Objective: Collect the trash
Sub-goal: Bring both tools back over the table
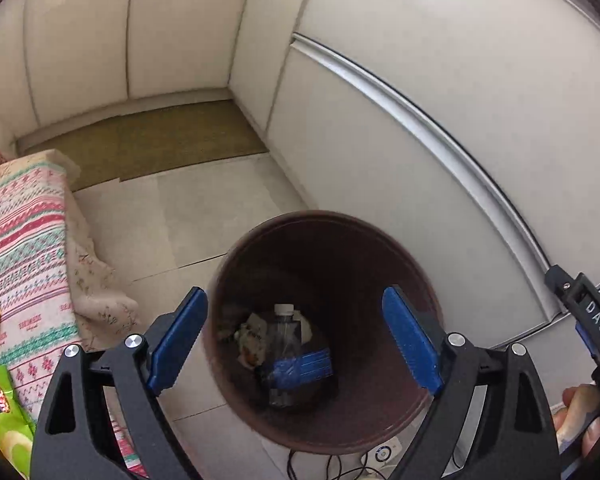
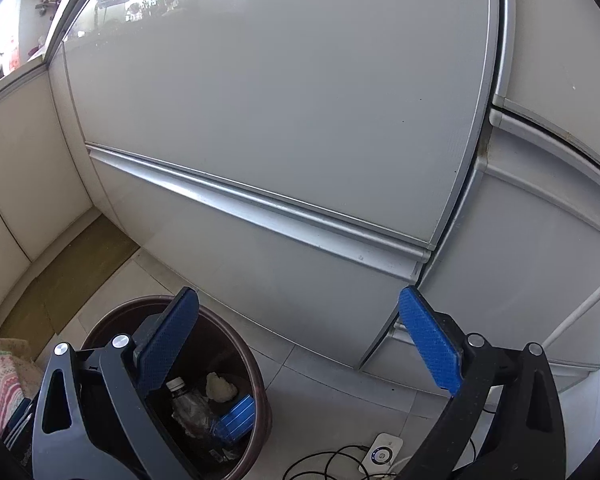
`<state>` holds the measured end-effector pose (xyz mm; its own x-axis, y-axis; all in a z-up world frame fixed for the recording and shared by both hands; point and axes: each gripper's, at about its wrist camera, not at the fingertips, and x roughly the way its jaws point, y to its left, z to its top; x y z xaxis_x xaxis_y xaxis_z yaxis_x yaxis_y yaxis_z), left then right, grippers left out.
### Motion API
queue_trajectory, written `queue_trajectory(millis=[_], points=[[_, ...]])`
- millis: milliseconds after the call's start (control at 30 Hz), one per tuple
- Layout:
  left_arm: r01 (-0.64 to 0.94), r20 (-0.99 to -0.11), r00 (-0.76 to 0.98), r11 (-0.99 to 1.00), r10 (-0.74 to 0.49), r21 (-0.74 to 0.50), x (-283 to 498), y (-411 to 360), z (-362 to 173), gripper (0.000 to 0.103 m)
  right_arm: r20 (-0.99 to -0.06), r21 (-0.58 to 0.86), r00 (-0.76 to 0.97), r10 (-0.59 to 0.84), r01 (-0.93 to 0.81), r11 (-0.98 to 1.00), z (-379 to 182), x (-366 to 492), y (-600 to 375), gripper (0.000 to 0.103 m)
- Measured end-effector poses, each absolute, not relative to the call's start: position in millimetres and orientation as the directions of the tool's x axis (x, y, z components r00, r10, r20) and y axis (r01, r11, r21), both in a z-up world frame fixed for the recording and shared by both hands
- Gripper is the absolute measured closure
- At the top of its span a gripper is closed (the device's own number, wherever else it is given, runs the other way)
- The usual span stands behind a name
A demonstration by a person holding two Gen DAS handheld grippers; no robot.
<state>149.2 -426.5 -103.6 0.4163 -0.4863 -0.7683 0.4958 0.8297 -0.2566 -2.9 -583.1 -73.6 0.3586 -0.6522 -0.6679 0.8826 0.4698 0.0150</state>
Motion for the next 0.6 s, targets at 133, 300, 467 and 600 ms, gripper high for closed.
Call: queue_trajectory(millis=[133,300,467,600], points=[[0.454,-0.772,0.437,0.854,-0.461,-0.253,155,-396,-103,0.016,-0.678,-0.025,0.372,-0.634,0.85,0.526,-77,15,-560,0.007],[0.394,-0.759,0.488,0.885,-0.431,-0.249,164,-343,-92,0.016,-0.666,-0.064,0.438,-0.605,0.773,0.631,-72,43,-513,0.007],[0.321,-0.76,0.523,0.915,-0.386,-0.244,177,-291,-85,0.016,-0.641,-0.077,0.524,-0.56,0.682,0.727,-61,67,-457,0.007],[0.271,-0.763,0.559,0.941,-0.325,-0.202,175,-246,-82,0.016,-0.635,-0.067,0.578,-0.513,0.62,0.782,-55,86,-421,0.007]])
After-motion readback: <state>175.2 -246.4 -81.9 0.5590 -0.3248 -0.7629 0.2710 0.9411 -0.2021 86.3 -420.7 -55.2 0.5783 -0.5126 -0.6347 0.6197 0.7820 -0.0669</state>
